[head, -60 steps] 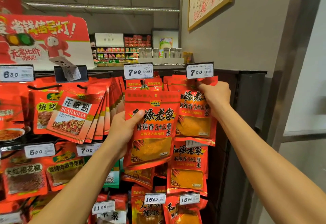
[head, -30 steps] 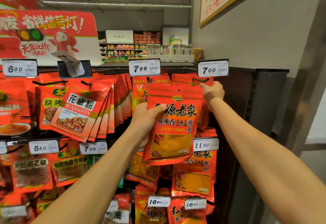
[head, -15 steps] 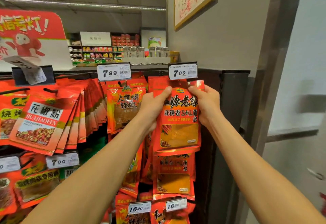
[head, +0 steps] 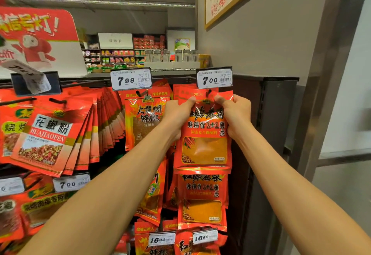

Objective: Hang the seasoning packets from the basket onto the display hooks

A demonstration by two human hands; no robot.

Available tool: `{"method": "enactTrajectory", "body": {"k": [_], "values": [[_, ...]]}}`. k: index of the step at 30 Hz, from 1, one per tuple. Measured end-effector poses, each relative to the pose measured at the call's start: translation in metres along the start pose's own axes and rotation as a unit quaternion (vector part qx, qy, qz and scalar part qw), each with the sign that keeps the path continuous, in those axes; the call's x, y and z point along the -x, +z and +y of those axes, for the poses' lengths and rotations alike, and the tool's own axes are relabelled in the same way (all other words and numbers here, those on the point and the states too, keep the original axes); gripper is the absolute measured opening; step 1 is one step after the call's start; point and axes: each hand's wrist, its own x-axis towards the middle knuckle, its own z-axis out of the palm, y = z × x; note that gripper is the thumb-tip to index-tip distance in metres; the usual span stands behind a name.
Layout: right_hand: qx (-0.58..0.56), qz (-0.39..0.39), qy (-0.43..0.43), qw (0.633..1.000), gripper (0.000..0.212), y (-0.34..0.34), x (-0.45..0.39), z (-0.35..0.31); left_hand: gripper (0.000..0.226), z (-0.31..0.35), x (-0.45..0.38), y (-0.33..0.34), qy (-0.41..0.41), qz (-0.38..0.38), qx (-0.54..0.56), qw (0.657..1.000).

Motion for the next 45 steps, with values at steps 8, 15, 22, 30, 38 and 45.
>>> {"method": "enactTrajectory", "body": {"k": [8, 15, 22, 30, 38, 45], "values": [[0.075, 0.021, 0.027, 0.997, 0.011, 0.044, -0.065, 0.005, 0.046, -0.004, -0.084, 0.012, 0.008, 0.058, -0.130, 0.990], [0.152, 0.017, 0.045, 0.987, 0.020, 0.047, -0.078, 0.009, 0.054, -0.016, -0.092, 0.011, -0.002, 0.073, -0.137, 0.988], [0.169, 0.030, -0.046, 0.984, 0.019, 0.000, 0.004, 0.004, 0.016, -0.005, -0.028, -0.045, 0.107, 0.045, -0.154, 0.981], [0.027, -0.114, 0.058, 0.991, 0.019, -0.012, 0.159, 0.021, 0.025, -0.043, 0.117, -0.176, 0.007, -0.099, 0.057, 0.993], [0.069, -0.116, 0.269, 0.954, 0.024, 0.002, 0.325, 0.176, 0.022, -0.217, 0.232, -0.306, -0.229, -0.002, 0.109, 0.967], [0.187, -0.113, 0.447, 0.867, 0.022, -0.019, 0.462, 0.335, 0.021, -0.379, 0.340, -0.372, -0.459, 0.081, 0.062, 0.883]]}}
